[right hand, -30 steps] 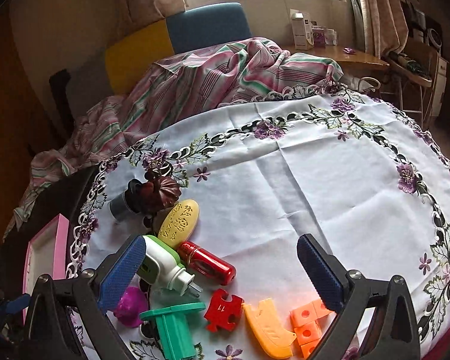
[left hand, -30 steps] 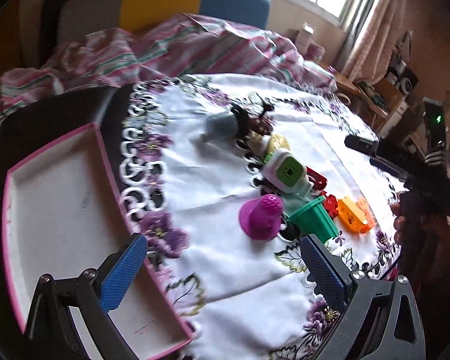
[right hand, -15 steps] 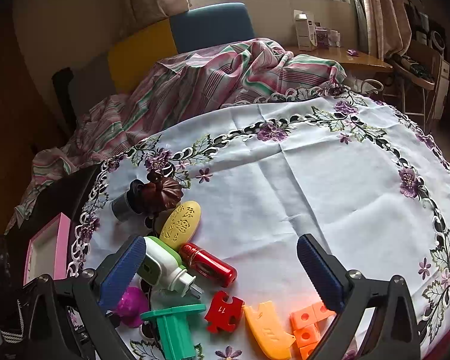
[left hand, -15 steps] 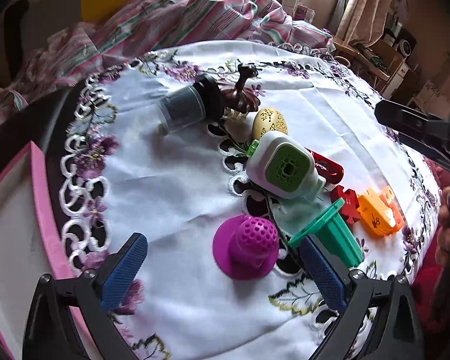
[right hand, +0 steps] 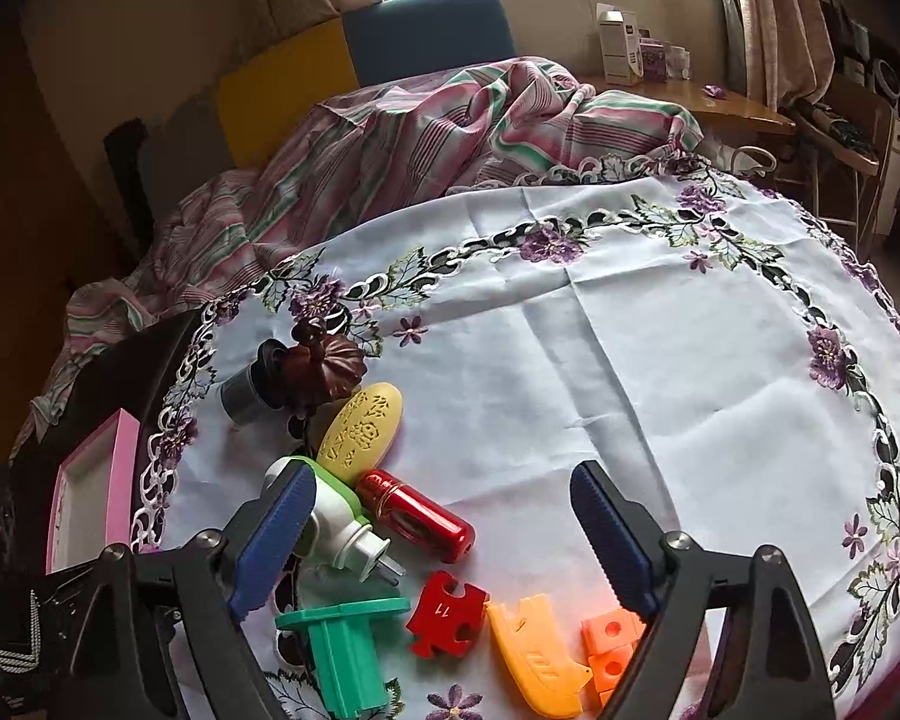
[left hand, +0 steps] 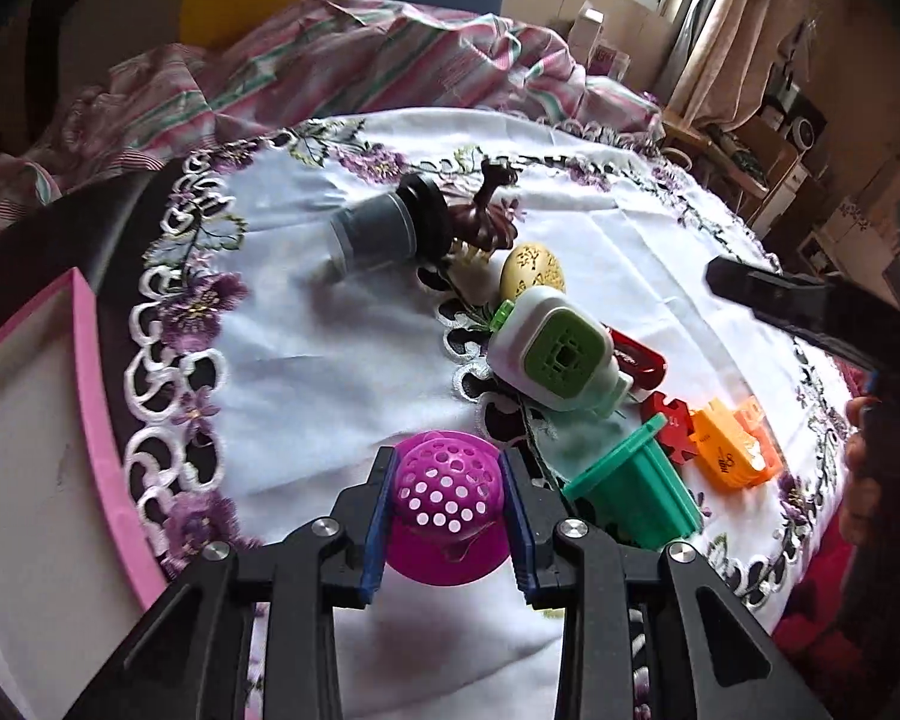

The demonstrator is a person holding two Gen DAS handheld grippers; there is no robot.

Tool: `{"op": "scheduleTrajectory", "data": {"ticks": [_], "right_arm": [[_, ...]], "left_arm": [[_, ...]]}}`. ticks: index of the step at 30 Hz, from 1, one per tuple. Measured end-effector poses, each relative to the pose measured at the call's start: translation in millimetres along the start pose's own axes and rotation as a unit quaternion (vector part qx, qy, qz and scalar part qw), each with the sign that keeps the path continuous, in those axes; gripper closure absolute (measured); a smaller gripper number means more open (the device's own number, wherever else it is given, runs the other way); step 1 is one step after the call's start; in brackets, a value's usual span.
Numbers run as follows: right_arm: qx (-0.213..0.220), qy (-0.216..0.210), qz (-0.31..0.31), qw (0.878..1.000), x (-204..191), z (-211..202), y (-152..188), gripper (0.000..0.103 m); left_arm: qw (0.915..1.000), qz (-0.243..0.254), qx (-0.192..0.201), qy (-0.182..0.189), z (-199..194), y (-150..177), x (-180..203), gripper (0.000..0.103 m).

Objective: Organize rigid objects
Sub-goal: 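Carry the magenta toy into the pink tray and open the left gripper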

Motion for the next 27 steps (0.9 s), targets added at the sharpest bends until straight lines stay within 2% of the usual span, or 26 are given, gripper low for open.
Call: {"op": "scheduleTrajectory", "data": {"ticks": [3, 8, 10, 13, 18, 20, 22, 27], "right_arm": [[-0.027, -0.04, -0.006, 0.999, -13, 6, 10, 0.027], [-0.057, -0.048, -0.055, 0.996, -34, 14, 24, 0.033], [-0.061, -0.046, -0.071, 0.995, -40, 15, 28, 0.034], [-0.07, -0.053, -0.086, 0.992, -46, 14, 32, 0.043], [-0.089, -0.065, -0.116, 0.987, -59, 16, 44, 0.044], [-0.097, -0.064, -0.126, 0.985, -62, 19, 48, 0.045], [-0.106, -0.061, -0.135, 0.983, -64, 22, 52, 0.045], [-0.124, -0.06, -0.152, 0.979, -67, 29, 61, 0.046]], "left_arm": [[0.9998, -0.008, 0.019, -0.002, -23, 0, -8, 0.069], [0.9982, -0.037, 0.044, -0.014, -60, 4, -43, 0.069], [0.9969, -0.052, 0.052, -0.028, -72, 7, -65, 0.069], [0.9926, -0.08, 0.058, -0.07, -86, 12, -117, 0.069], [0.9811, -0.129, 0.055, -0.134, -89, 11, -207, 0.069], [0.9774, -0.14, 0.053, -0.149, -86, 10, -232, 0.069], [0.9749, -0.147, 0.052, -0.159, -82, 7, -249, 0.069], [0.9715, -0.146, 0.049, -0.181, -70, 1, -265, 0.069]]}}
Point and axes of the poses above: each gripper's, at about its wrist camera, not at the fingertips, and z roughly the way its jaws point, x to its right, y to its underside, the point moved 10 cm from there along z, roughly the way its jaws point, and after that the axes turned 4 degrees about -z, right-handed, at the moved point
